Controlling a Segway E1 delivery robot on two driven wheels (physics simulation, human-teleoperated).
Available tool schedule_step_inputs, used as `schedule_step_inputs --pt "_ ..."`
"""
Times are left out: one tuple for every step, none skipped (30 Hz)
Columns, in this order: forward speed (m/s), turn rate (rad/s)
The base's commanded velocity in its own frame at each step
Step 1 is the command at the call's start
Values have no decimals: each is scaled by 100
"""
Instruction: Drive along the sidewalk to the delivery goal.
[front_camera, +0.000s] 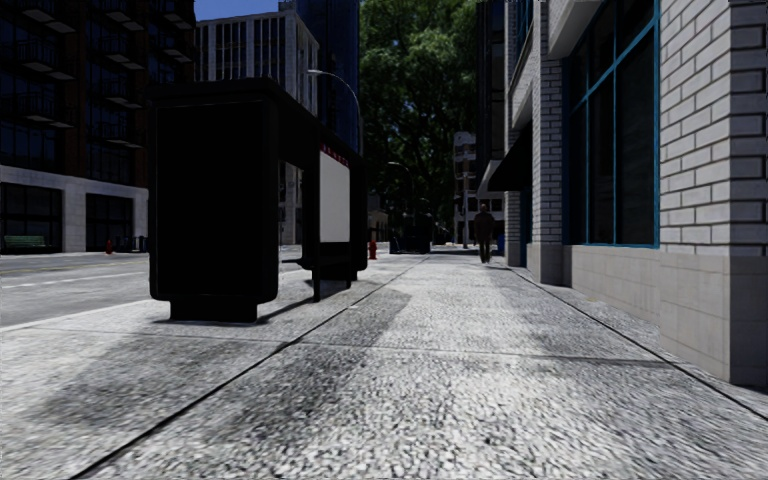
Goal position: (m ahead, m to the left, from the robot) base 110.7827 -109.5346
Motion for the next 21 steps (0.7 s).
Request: schedule_step_inputs --pt "200 -41" --pt "200 -41" --pt "200 -41" --pt "200 -41" --pt "200 -41" --pt "200 -41" --pt "200 -41" --pt "200 -41" --pt "200 -41" --pt "200 -41" --pt "200 -41" --pt "200 -41" --pt "200 -41" --pt "200 -41" --pt "200 -41" --pt "200 -41" --pt "200 -41" --pt "200 -41" --pt "200 -41" --pt "200 -41" --pt "200 -41"
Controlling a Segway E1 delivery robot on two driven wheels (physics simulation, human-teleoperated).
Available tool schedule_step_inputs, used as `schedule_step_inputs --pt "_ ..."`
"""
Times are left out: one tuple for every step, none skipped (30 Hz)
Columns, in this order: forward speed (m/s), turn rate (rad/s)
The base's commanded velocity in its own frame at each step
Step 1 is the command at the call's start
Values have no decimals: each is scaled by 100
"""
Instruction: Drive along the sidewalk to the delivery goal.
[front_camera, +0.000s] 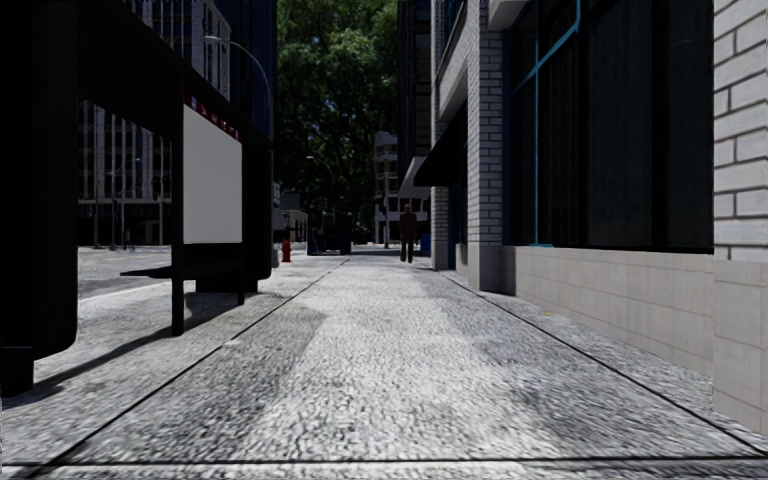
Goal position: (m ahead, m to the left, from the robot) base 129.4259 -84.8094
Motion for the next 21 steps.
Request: schedule_step_inputs --pt "200 -33" --pt "200 0" --pt "200 0" --pt "200 0" --pt "200 0" --pt "200 0" --pt "200 0" --pt "200 0" --pt "200 0" --pt "200 0" --pt "200 0" --pt "200 0" --pt "200 0" --pt "200 0" --pt "200 0" --pt "200 0" --pt "200 0" --pt "200 0" --pt "200 0" --pt "200 0" --pt "200 0"
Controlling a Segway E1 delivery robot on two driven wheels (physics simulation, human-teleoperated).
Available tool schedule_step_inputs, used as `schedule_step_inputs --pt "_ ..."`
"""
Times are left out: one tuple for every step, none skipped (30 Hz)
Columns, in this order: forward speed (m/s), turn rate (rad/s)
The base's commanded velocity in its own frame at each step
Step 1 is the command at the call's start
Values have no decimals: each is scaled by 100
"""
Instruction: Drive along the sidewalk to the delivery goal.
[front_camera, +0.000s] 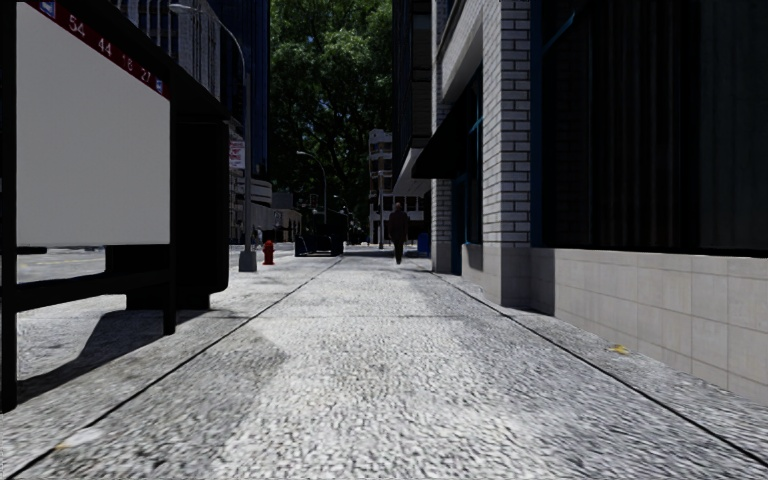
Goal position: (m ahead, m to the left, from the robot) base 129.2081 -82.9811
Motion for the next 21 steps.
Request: schedule_step_inputs --pt "200 0" --pt "200 0" --pt "200 0" --pt "200 0" --pt "200 0" --pt "200 0" --pt "200 0" --pt "200 0" --pt "200 0" --pt "200 0" --pt "200 0" --pt "200 0" --pt "200 0" --pt "200 0" --pt "200 0" --pt "200 0" --pt "200 0" --pt "200 0" --pt "200 0" --pt "200 0" --pt "200 0"
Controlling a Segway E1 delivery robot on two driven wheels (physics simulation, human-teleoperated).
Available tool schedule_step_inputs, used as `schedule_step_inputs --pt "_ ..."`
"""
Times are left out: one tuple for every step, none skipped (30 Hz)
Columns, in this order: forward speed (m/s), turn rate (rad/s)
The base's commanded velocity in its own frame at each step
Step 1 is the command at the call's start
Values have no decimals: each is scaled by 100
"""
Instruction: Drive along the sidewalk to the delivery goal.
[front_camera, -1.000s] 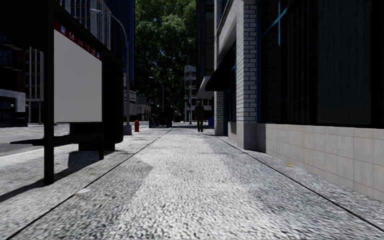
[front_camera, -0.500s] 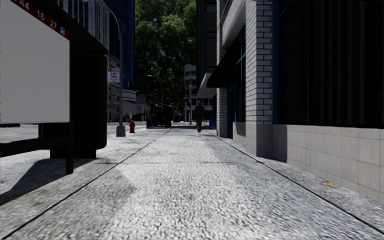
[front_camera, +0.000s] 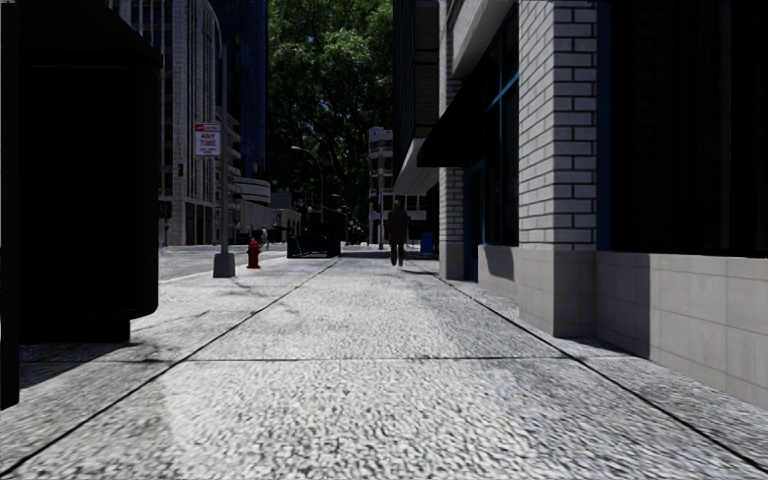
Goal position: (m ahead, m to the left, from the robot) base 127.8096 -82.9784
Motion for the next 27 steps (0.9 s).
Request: schedule_step_inputs --pt "200 0" --pt "200 0" --pt "200 0" --pt "200 0" --pt "200 0" --pt "200 0" --pt "200 0" --pt "200 0" --pt "200 0" --pt "200 0" --pt "200 0" --pt "200 0" --pt "200 0" --pt "200 0" --pt "200 0" --pt "200 0" --pt "200 0" --pt "200 0" --pt "200 0" --pt "200 0" --pt "200 0" --pt "200 0" --pt "200 0" --pt "200 0" --pt "200 0" --pt "200 0" --pt "200 0"
